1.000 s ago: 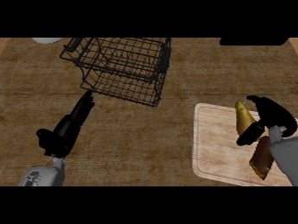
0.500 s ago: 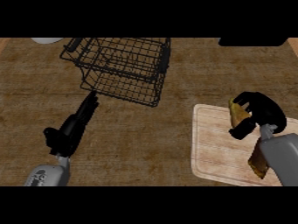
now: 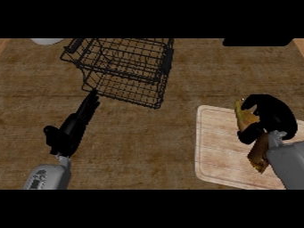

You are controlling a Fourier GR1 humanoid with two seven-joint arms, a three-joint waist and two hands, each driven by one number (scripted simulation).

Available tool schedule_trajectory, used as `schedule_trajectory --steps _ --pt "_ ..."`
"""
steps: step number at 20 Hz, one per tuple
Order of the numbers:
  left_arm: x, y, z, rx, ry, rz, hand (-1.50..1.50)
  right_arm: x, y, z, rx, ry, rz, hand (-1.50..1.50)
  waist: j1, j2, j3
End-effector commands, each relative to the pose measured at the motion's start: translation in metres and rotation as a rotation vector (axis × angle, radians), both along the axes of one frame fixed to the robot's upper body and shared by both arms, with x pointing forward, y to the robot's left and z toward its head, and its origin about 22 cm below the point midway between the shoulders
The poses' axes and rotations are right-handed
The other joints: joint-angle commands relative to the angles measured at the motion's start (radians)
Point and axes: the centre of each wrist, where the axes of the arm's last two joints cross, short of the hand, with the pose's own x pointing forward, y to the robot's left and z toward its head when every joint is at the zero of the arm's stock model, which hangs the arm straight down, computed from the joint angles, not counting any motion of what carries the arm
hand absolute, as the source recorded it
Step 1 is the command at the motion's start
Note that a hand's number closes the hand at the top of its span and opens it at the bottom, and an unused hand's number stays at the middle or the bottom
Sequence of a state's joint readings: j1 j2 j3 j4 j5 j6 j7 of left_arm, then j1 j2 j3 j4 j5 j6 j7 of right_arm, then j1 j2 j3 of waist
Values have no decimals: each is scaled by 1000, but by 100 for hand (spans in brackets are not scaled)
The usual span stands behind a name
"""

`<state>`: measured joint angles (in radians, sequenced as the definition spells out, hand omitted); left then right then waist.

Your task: Pick the pear from the cutting board and place it in the tiered basket

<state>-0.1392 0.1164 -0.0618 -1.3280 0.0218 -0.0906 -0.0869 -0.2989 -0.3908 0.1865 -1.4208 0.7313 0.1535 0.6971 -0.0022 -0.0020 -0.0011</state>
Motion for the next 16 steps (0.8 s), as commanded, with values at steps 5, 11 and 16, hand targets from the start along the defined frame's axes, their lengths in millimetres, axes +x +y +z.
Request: schedule_trajectory --steps 5,11,16 --pt "4 -1 20 -1 8 -15 0 -46 20 28 -51 -169 32 150 -5 -2 1" --pt "-7 -2 0 -10 6 -8 0 -55 57 92 293 -458 108 150 -6 -4 1" --pt "-1 2 -1 7 -16 -5 0 -49 71 148 266 -575 181 150 5 2 0"
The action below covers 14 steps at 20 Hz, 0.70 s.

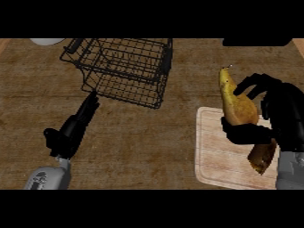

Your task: Pick the pear from the cutting board and place it in the tiered basket

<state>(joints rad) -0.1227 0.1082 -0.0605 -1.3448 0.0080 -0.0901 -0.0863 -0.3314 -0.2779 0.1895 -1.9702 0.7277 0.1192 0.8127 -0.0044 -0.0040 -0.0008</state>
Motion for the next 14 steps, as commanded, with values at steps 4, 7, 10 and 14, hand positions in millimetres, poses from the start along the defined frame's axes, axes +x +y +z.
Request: schedule_trajectory --steps 4,7,10,14 --pt "-2 -2 -3 -13 -6 -21 0 25 28 76 67 -74 58 150 12 4 0" --pt "-2 12 2 -19 -11 -24 0 46 66 112 88 -78 38 150 24 5 0" --pt "4 -10 9 -11 -17 -29 0 59 106 134 95 -78 49 150 28 5 -1" --pt "-2 -2 7 13 -10 -27 0 81 125 158 111 -32 41 150 30 5 0"
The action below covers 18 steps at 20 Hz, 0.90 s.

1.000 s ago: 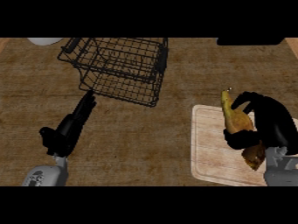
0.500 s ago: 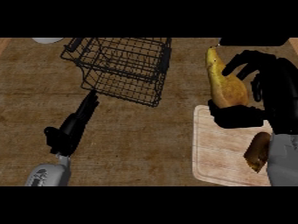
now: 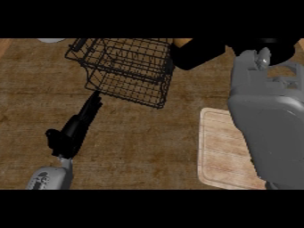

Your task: Pick the pear from the cutting board and place it in the tiered basket

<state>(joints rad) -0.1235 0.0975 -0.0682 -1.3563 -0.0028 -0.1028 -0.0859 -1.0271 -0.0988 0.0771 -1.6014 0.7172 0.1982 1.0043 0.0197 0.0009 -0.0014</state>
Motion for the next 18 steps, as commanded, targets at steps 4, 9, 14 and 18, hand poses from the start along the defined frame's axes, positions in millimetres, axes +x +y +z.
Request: schedule_trajectory --steps 4,9,14,18 --pt "-2 -6 3 23 -5 -16 0 52 56 15 25 81 -17 150 24 8 0" --pt "6 6 20 7 -2 -40 0 77 78 4 7 126 6 150 30 8 0" --pt "8 -15 -5 1 -7 -41 0 90 100 14 18 139 32 150 36 14 -1" --pt "10 -9 2 -1 0 -61 0 105 101 -8 27 141 31 150 53 21 -1"
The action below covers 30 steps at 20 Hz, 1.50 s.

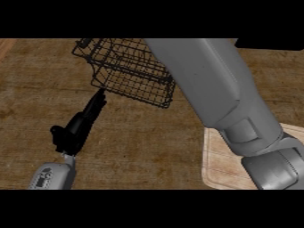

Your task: Pick the pear from the cutting board and place it in the tiered basket

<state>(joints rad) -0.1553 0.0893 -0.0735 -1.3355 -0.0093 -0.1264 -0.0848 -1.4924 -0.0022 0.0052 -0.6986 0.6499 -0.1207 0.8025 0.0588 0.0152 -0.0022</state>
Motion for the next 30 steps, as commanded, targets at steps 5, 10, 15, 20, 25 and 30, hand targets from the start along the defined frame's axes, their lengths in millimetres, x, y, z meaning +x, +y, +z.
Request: schedule_trajectory --steps 5,10,15,20,25,30 --pt "-4 5 8 -2 1 -39 0 21 0 -33 94 33 0 150 32 4 0" --pt "8 -7 2 -3 -32 -25 0 19 11 -13 199 89 34 150 35 7 -1" --pt "19 -25 11 1 -32 -50 0 26 3 -18 434 304 -77 -150 49 9 -1" --pt "9 -15 0 5 -2 -3 0 28 -3 -23 574 253 -52 -150 13 3 0" --pt "0 6 5 -10 -4 7 0 23 10 -14 546 86 -192 -150 3 -5 0" --pt "-2 14 0 2 15 37 0 37 -24 -28 476 -126 -413 -150 -49 -19 1"
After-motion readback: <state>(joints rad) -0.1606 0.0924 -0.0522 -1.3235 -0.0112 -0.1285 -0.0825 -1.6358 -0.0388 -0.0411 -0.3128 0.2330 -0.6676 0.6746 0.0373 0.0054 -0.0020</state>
